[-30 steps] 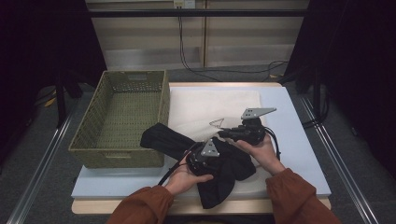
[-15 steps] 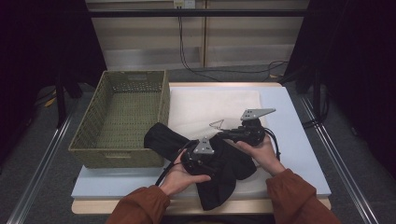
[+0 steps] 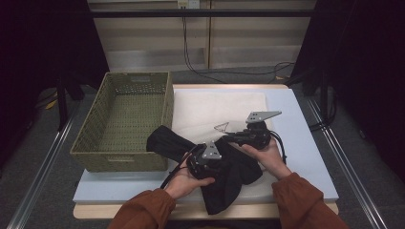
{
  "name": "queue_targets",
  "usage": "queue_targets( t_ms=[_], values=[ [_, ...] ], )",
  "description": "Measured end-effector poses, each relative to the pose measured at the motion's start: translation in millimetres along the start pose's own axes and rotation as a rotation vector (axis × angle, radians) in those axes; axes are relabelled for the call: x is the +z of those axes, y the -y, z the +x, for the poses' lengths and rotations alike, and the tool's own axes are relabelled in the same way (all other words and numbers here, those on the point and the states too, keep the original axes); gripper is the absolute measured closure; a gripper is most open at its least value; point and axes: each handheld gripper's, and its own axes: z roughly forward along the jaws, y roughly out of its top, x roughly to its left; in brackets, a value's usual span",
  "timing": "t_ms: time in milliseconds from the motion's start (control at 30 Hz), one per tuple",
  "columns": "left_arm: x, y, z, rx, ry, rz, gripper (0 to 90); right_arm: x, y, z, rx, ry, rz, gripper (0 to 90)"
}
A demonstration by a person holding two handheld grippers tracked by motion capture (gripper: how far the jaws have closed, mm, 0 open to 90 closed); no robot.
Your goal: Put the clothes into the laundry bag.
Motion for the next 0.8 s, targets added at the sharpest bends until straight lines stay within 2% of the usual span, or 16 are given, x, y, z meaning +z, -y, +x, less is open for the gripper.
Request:
queue_targets(
  t_ms=[100, 133, 167, 267, 333, 400, 433, 467, 533, 567, 600, 667, 800],
  values=[
    [-2.6, -3.6, 6.2, -0.038, -0.04, -0.033, 68.0, -0.8, -0.3, -0.3, 0.005, -0.001, -0.005, 87.7],
    [-3.7, -3.4, 7.9, -0.074, -0.062, -0.06, 68.2, -0.9, -0.4, -0.4, 0.005, -0.002, -0.008, 87.7],
    [-2.5, -2.9, 10.7, -0.099, -0.066, -0.091, 68.3, -1.1, -0.4, -0.5, 0.005, -0.005, -0.011, 87.7],
    [2.1, 2.3, 16.9, -0.135, -0.029, -0.076, 66.9, -0.9, 0.4, -1.1, 0.009, -0.021, -0.019, 87.6],
    [3.9, 4.4, 16.4, -0.103, -0.018, -0.038, 64.4, 0.8, 1.4, -0.7, 0.003, -0.025, -0.009, 87.6],
    [4.0, 3.0, 14.5, -0.093, -0.014, -0.046, 60.7, 1.8, 2.0, -0.3, 0.002, -0.025, -0.01, 87.6],
    [1.8, 1.6, 14.0, -0.092, -0.015, -0.03, 58.4, 1.6, 2.0, -0.3, 0.002, -0.025, -0.01, 87.7],
    [1.5, 1.5, 13.9, -0.087, -0.006, -0.047, 55.8, 1.3, 1.9, -0.6, 0.001, -0.027, -0.01, 87.6],
    [-3.5, 0.9, 11.3, -0.086, -0.002, -0.05, 51.0, 0.6, 2.3, -1.4, 0.006, -0.033, -0.011, 87.6],
    [-8.0, 0.9, 12.2, -0.06, 0.014, -0.044, 47.6, 0.6, 2.5, -1.7, 0.005, -0.03, -0.012, 87.6],
    [-13.2, 0.8, 10.9, -0.061, 0.01, -0.056, 45.7, 0.9, 2.7, -1.9, 0.004, -0.031, -0.012, 87.6],
    [-25.3, 0.4, 9.8, -0.059, 0.028, -0.081, 41.0, 1.4, 2.8, -2.1, 0.006, -0.033, -0.01, 87.6],
    [-55.8, 0.4, 11.5, -0.046, 0.022, -0.131, 34.2, 0.9, 2.5, -2.5, 0.007, -0.034, -0.009, 87.6]
  ],
)
